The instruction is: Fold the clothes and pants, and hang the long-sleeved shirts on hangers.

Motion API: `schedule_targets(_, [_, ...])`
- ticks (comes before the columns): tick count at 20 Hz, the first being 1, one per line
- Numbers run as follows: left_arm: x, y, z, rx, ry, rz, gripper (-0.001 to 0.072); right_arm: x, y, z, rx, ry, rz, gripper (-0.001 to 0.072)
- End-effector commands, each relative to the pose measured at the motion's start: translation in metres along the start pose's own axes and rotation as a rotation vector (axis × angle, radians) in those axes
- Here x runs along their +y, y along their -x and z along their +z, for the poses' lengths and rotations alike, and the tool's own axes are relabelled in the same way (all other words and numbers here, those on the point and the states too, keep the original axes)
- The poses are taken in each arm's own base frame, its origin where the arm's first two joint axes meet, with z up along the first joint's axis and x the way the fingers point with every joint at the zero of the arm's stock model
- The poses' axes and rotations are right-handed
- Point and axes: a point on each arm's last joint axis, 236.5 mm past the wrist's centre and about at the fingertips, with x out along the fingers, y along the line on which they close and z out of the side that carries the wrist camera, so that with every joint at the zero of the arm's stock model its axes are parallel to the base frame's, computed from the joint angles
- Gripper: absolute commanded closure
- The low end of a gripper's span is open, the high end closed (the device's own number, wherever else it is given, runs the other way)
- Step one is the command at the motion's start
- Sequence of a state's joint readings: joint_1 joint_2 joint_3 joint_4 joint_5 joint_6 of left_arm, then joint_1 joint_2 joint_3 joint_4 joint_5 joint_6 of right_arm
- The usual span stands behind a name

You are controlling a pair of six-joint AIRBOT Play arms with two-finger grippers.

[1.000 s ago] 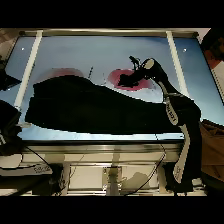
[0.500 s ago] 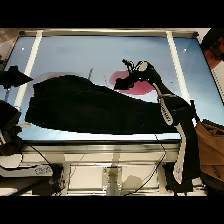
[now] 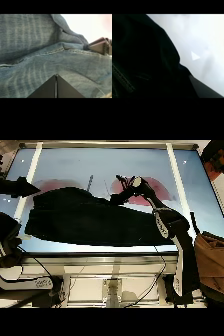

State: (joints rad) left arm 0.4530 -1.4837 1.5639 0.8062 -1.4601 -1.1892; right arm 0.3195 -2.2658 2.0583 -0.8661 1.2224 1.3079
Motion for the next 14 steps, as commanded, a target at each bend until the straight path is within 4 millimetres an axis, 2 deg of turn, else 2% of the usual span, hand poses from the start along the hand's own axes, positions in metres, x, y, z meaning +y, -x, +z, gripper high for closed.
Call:
schedule_targets(1, [-0.005, -0.004, -0.001, 0.010, -0.011, -0.006, 0.0683, 0.003, -0.007, 0.002, -0.009, 0.021, -0.005, 0.0595])
schedule_targets(2, [-0.006, -0.005, -0.001, 0.011, -0.012, -0.007, 0.0682, 0.002, -0.006, 0.004, -0.019, 0.019, -0.007, 0.0696])
schedule_targets(4, [-0.006, -0.005, -0.001, 0.011, -0.012, -0.007, 0.0683, -0.003, 0.002, 0.007, -0.029, 0.021, -0.026, 0.0699])
schedule_targets(6, [-0.006, -0.005, -0.001, 0.011, -0.012, -0.007, 0.0683, -0.016, 0.027, 0.018, -0.060, 0.016, -0.102, 0.0701])
schedule_targets(9, [-0.006, -0.005, -0.001, 0.011, -0.012, -0.006, 0.0683, -0.020, 0.095, 0.046, -0.173, 0.065, -0.209, 0.0703])
schedule_targets(12, [-0.006, -0.005, -0.001, 0.011, -0.012, -0.007, 0.0683, 0.003, 0.168, 0.072, -0.327, 0.109, -0.243, 0.0703])
schedule_targets(14, [-0.006, -0.005, -0.001, 0.011, -0.011, -0.006, 0.0682, 0.022, 0.200, 0.082, -0.400, 0.147, -0.253, 0.0703])
